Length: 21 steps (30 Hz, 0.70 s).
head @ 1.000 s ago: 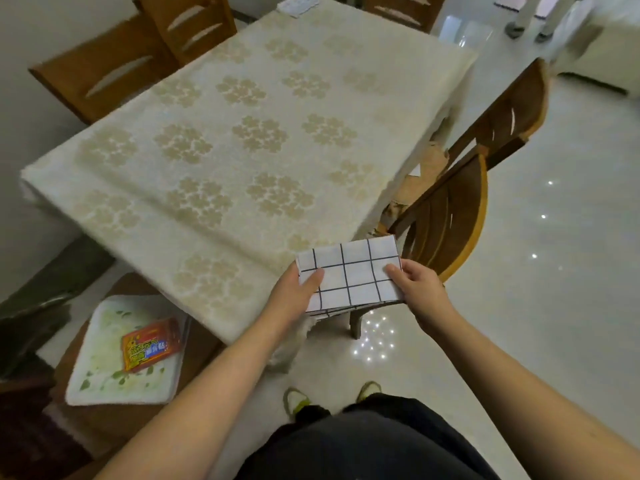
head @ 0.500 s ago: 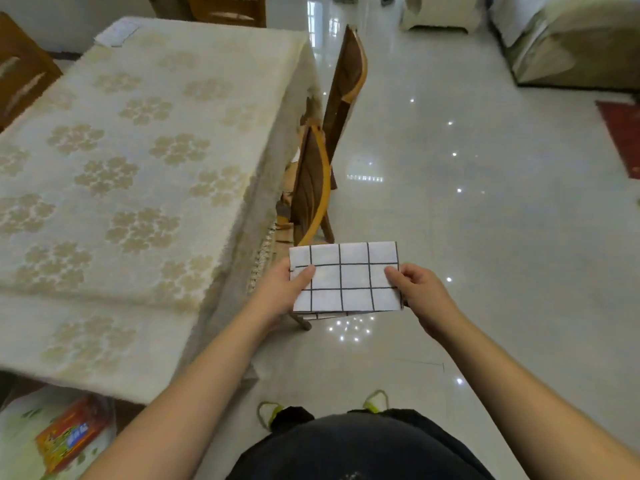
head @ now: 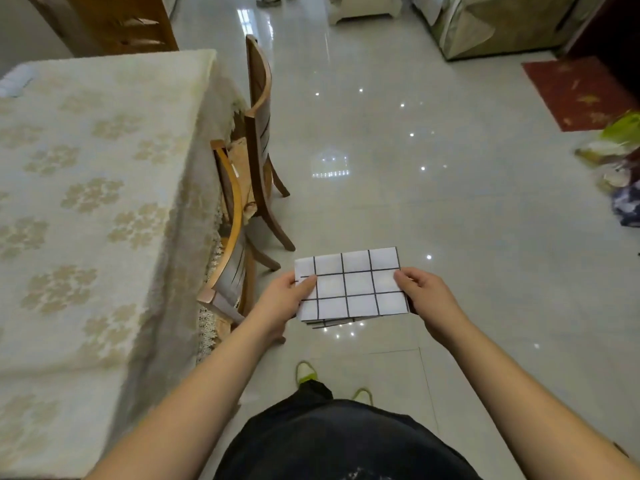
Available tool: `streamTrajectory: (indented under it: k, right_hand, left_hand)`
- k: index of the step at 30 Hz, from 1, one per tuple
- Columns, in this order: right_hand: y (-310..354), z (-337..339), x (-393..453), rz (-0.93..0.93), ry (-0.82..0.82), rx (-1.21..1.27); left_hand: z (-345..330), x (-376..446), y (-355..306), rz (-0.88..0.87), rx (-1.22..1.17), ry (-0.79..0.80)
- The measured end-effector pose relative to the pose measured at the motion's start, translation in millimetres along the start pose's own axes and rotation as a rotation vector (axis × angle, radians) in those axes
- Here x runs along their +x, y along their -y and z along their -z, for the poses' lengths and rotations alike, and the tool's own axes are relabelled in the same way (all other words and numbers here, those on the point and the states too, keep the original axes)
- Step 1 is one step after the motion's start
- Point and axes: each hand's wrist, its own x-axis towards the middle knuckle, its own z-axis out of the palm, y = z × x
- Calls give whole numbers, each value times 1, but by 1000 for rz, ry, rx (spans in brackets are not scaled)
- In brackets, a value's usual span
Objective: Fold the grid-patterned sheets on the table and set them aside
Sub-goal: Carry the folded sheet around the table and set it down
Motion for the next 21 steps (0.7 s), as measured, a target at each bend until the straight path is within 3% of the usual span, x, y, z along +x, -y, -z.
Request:
streamTrajectory:
  k: [12,21]
  right_hand:
    - [40,1,87,-31,-56,10]
    - [93,-12,173,-25,-93,16]
  left_hand:
    - [15,108,-43,24,-6,57]
    - [38,187,-91,17,-143,103]
